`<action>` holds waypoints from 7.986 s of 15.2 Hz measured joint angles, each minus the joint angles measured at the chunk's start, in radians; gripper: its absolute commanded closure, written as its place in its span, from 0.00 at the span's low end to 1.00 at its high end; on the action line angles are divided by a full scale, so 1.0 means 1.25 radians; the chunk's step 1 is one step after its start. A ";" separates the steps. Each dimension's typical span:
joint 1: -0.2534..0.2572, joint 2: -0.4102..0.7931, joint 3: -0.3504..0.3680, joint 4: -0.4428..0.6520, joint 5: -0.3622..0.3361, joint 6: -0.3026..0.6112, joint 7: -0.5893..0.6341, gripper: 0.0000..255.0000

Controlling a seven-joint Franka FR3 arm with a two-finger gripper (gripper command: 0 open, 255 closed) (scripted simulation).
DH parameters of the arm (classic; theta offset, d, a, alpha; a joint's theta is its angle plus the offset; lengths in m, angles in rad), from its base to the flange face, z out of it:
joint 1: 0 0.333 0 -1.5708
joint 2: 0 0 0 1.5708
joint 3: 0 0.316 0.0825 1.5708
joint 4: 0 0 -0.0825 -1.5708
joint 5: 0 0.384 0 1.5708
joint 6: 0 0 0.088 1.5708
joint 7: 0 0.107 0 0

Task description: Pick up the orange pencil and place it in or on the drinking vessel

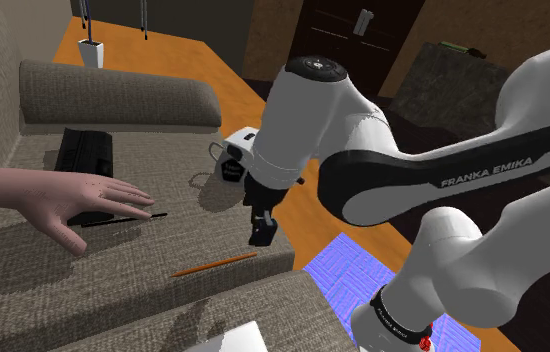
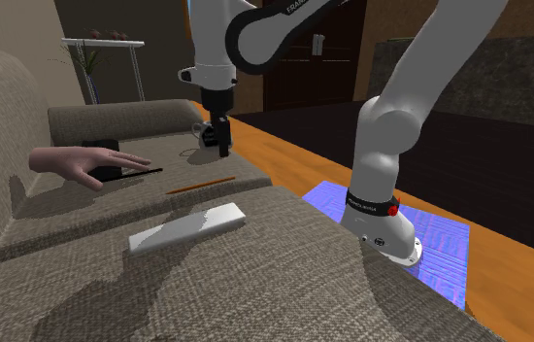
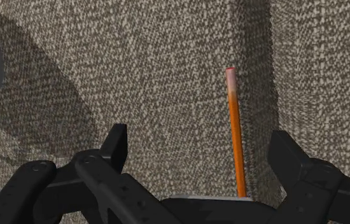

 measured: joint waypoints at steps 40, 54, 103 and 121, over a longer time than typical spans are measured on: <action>0.043 0.047 0.042 -0.010 -0.029 0.086 -0.051 1.00; 0.055 -0.020 0.020 0.092 -0.002 -0.078 -0.098 1.00; -0.123 0.296 -0.320 0.353 -0.054 0.044 -0.561 1.00; -0.121 0.278 -0.317 0.360 -0.055 0.019 -0.559 0.00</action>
